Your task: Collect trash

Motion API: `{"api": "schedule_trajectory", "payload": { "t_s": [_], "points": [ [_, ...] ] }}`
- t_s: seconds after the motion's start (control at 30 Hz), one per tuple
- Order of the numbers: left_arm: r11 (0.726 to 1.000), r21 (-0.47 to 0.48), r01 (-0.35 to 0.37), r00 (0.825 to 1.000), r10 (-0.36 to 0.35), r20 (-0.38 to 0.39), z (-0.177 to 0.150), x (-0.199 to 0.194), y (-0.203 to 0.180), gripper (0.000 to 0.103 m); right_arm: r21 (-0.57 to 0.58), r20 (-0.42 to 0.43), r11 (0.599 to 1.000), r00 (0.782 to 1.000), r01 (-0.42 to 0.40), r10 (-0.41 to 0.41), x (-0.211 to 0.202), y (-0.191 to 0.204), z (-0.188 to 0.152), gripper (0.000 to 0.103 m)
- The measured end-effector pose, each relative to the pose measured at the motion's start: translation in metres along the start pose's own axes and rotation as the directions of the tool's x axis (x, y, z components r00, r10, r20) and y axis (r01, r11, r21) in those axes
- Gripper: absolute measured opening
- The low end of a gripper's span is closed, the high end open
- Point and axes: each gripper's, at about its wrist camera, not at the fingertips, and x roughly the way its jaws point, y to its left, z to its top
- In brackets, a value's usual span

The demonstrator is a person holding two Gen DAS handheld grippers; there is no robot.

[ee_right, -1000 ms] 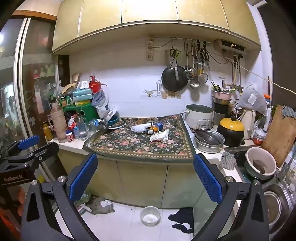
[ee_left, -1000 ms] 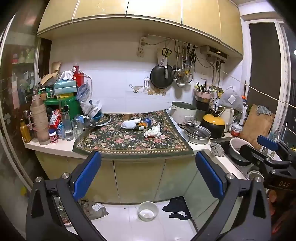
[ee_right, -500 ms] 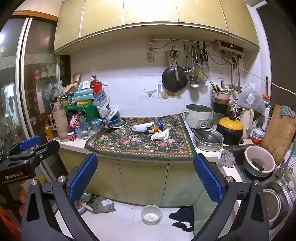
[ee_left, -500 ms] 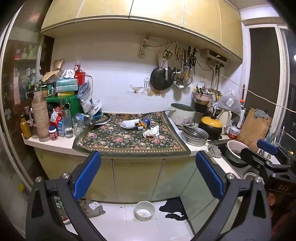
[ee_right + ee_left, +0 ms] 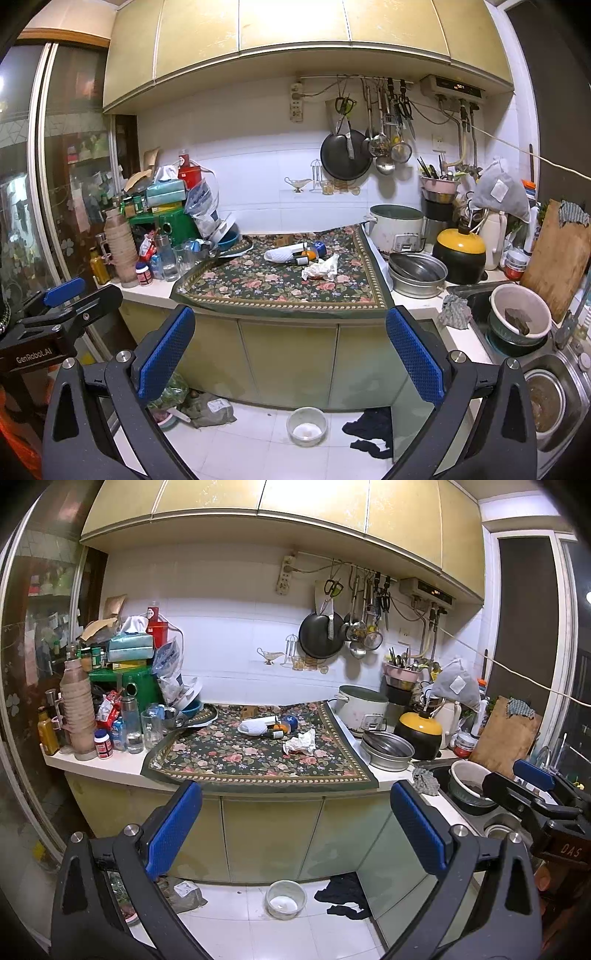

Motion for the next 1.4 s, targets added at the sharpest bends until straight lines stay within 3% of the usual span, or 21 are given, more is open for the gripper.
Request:
{"api": "schedule_trajectory", "payload": {
  "t_s": [1.4],
  "points": [
    [1.000,-0.018,0.012,1.000,-0.012,-0.004,-0.001,0.017,0.010,0.102,0.007,0.009,1.000,1.000,-0.013,0.013,0.011,0.012,0.000,0.103]
  ]
}}
